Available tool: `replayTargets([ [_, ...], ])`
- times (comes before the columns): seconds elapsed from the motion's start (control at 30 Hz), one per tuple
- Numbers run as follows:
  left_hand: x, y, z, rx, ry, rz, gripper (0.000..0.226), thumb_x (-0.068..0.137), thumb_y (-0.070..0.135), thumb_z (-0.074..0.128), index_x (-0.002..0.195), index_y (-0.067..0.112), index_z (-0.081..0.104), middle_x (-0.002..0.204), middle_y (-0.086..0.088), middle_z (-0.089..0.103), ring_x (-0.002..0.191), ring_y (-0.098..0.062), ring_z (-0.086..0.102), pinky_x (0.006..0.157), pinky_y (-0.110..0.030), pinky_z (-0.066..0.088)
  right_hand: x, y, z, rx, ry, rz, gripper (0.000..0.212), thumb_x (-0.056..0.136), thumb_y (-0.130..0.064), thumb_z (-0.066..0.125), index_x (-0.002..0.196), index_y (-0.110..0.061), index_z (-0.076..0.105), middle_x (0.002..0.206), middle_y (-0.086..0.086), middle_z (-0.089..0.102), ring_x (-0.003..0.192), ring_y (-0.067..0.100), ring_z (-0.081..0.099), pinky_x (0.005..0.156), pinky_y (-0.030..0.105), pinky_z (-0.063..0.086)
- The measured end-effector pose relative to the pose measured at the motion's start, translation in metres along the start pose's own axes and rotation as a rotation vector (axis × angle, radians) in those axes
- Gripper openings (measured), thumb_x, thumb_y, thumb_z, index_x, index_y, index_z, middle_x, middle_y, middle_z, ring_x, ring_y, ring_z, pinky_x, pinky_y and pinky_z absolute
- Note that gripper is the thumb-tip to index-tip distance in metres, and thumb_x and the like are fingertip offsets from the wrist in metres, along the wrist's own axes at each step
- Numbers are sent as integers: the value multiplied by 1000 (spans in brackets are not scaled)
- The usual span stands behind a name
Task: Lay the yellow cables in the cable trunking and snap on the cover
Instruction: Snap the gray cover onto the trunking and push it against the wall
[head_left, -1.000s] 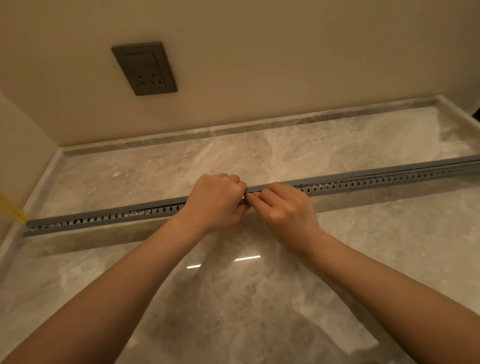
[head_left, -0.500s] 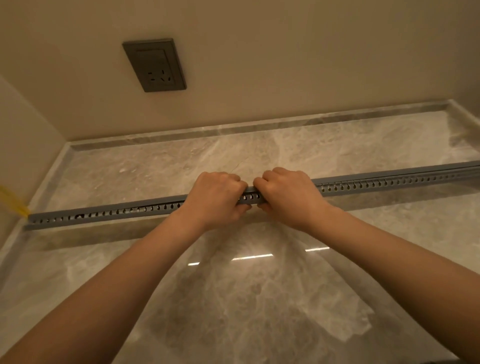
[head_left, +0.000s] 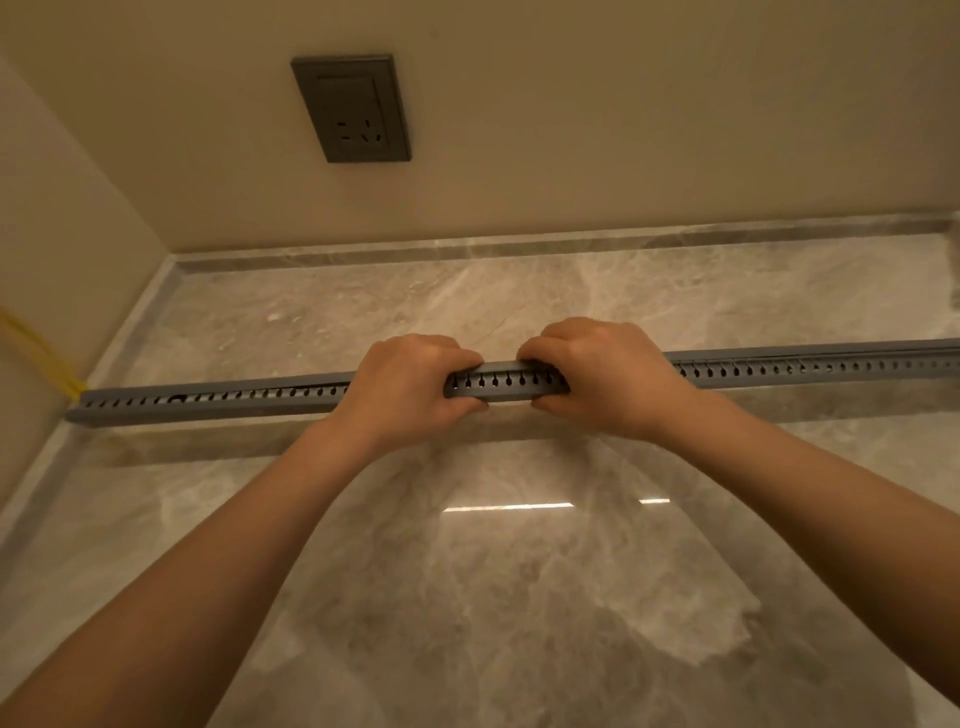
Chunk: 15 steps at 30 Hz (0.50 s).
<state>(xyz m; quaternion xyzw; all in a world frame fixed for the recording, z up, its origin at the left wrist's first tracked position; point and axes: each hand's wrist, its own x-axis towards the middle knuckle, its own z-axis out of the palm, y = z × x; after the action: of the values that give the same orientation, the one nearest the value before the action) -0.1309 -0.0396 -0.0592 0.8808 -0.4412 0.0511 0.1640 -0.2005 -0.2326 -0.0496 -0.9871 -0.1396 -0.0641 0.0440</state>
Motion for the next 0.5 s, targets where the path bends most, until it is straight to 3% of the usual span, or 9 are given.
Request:
replayTargets([
  [0.07, 1, 0, -2, -7, -1, -10, 31, 77, 40, 69, 100, 19, 70, 79, 1, 67, 70, -18, 58, 60, -34, 46, -7, -9, 3, -26, 141, -62, 29, 77, -13, 68, 106, -9, 64, 96, 8, 65, 84, 26, 58, 57, 37, 48],
  [0.17, 4, 4, -1, -3, -23, -19, 29, 79, 44, 64, 93, 19, 70, 75, 1, 66, 68, -17, 57, 59, -35, 46, -15, -28, 15, -110, 325, -120, 14, 75, 3, 64, 87, -4, 67, 78, 11, 64, 67, 26, 57, 51, 34, 46],
  [0.33, 7, 10, 2, -17, -50, -46, 28, 80, 44, 61, 85, 18, 70, 71, 1, 66, 65, -17, 57, 59, -39, 47, -16, -44, 26, -170, 371, -6, 10, 75, 1, 64, 79, -8, 67, 71, 5, 64, 64, 22, 58, 50, 31, 45],
  [0.5, 7, 12, 3, -17, -37, -27, 22, 79, 37, 64, 82, 16, 70, 66, 0, 64, 62, -17, 56, 56, -35, 45, -11, -48, 20, -186, 382, 43, 17, 60, -1, 76, 64, -12, 64, 57, 1, 60, 53, 18, 56, 41, 25, 33],
])
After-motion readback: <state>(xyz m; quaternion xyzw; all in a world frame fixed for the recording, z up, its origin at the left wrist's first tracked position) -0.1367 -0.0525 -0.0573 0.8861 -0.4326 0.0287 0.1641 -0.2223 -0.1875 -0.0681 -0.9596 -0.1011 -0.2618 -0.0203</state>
